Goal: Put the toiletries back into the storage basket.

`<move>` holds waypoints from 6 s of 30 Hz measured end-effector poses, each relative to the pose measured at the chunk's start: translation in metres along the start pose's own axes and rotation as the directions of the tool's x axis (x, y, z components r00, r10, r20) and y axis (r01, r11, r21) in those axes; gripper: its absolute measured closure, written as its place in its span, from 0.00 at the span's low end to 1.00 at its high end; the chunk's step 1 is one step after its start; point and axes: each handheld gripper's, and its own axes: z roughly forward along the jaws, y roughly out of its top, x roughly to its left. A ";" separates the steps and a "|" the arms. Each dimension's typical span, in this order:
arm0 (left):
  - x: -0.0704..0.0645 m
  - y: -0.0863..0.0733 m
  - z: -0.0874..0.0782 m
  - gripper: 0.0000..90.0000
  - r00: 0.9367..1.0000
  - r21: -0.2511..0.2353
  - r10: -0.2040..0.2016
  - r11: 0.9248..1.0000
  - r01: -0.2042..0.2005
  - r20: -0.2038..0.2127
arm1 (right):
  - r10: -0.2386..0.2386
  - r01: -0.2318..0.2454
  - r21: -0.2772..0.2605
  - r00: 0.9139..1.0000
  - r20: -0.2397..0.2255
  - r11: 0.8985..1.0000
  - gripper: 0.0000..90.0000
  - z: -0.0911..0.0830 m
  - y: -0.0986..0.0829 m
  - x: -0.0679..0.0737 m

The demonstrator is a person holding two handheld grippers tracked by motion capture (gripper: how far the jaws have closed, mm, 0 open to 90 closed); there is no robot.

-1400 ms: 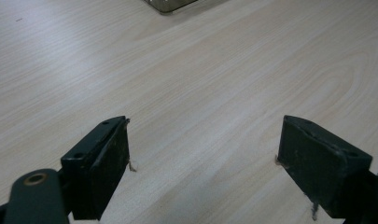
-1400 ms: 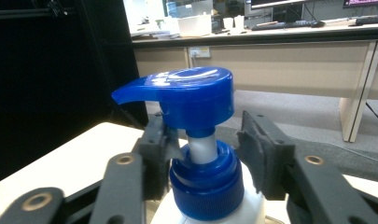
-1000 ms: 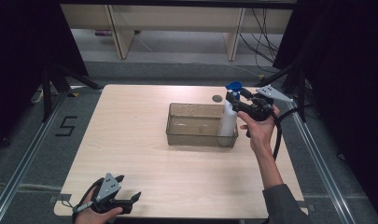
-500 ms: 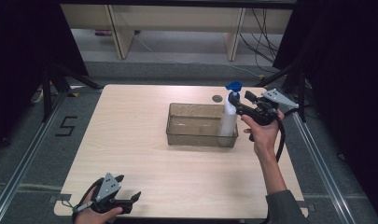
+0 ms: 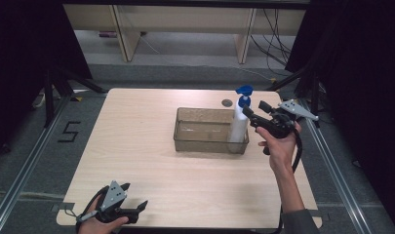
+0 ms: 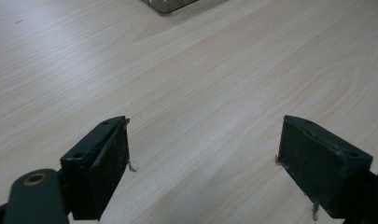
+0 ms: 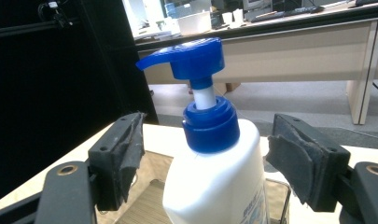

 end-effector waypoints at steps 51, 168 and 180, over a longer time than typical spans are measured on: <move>-0.002 0.001 -0.002 0.17 1.000 -0.003 0.012 1.000 -0.012 0.009 | 0.007 -0.008 0.056 1.000 0.019 0.998 0.30 -0.019 -0.022 0.006; -0.001 0.002 -0.004 0.17 1.000 -0.025 0.004 1.000 -0.004 0.003 | 0.068 -0.021 0.247 0.980 -0.185 0.969 0.21 -0.035 -0.103 0.067; -0.002 0.002 -0.003 0.17 1.000 -0.025 -0.001 1.000 0.001 0.004 | 0.070 -0.019 0.267 0.981 -0.181 0.964 0.20 -0.038 -0.115 0.067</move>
